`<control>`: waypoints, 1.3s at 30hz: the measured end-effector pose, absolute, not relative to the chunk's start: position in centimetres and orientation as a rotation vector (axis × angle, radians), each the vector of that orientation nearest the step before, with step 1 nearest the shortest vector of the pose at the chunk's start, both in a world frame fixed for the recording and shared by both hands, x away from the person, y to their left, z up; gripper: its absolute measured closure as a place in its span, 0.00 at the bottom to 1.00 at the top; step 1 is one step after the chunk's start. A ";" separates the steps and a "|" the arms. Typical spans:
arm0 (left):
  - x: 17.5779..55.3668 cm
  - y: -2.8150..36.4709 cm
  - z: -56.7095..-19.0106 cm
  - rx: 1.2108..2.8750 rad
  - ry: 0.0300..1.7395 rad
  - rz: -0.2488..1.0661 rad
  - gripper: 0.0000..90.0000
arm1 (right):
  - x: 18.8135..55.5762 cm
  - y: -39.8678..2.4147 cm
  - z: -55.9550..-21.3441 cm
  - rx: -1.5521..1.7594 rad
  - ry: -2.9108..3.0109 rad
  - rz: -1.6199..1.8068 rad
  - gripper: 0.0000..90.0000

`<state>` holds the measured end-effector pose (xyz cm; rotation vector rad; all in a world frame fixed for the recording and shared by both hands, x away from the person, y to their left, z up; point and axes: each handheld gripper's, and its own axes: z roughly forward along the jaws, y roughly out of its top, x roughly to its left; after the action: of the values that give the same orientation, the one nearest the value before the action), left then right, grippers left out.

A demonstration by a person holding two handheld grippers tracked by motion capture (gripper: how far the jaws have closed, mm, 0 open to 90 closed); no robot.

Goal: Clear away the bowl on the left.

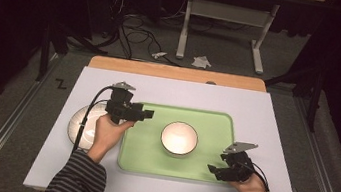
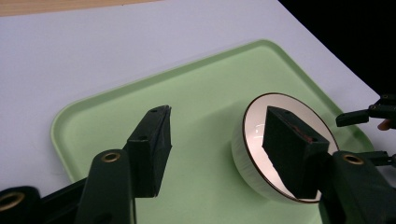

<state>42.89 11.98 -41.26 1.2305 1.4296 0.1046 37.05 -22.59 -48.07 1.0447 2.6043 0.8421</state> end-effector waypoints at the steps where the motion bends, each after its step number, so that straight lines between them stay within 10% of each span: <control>1: 42.7 11.9 -41.2 1.237 1.425 0.114 0.47 | 37.1 -22.6 -48.1 1.041 2.608 0.828 0.40; 39: 38.1 13.6 -41.4 1.290 1.398 0.066 0.46 | 37.5 -22.7 -48.3 1.079 2.604 0.811 0.40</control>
<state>38.10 13.56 -41.39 1.2903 1.3976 0.0663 37.48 -22.73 -48.26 1.0785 2.6045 0.8114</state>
